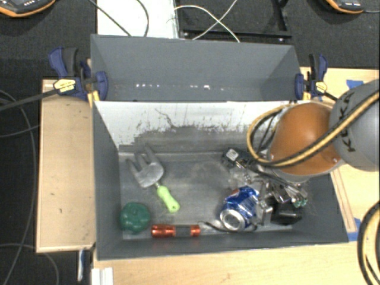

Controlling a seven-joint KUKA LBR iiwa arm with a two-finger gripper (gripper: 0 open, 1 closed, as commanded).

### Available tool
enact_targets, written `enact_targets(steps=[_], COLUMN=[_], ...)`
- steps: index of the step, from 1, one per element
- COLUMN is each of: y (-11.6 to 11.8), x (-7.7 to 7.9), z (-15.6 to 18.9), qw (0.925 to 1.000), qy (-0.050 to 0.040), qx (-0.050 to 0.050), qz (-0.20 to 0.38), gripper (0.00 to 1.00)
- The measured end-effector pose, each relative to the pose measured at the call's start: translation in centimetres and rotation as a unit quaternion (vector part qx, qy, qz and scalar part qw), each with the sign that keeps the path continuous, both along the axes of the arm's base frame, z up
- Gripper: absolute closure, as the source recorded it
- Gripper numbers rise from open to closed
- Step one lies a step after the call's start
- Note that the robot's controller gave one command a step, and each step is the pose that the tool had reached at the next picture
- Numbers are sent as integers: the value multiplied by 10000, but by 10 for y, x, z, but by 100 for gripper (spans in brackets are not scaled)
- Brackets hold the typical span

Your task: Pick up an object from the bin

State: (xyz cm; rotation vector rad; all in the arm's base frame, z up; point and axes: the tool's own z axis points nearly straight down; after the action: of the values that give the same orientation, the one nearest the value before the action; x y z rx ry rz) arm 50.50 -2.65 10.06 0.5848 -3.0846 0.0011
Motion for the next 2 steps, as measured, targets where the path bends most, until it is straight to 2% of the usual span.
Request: enact_targets(steps=[1, 2], y=[10, 4], x=[38, 2], z=[-27, -26], qw=[9440, 9971], qy=[-73, -71], qx=[-3, -5], qz=[3299, 764], gripper=[0, 100])
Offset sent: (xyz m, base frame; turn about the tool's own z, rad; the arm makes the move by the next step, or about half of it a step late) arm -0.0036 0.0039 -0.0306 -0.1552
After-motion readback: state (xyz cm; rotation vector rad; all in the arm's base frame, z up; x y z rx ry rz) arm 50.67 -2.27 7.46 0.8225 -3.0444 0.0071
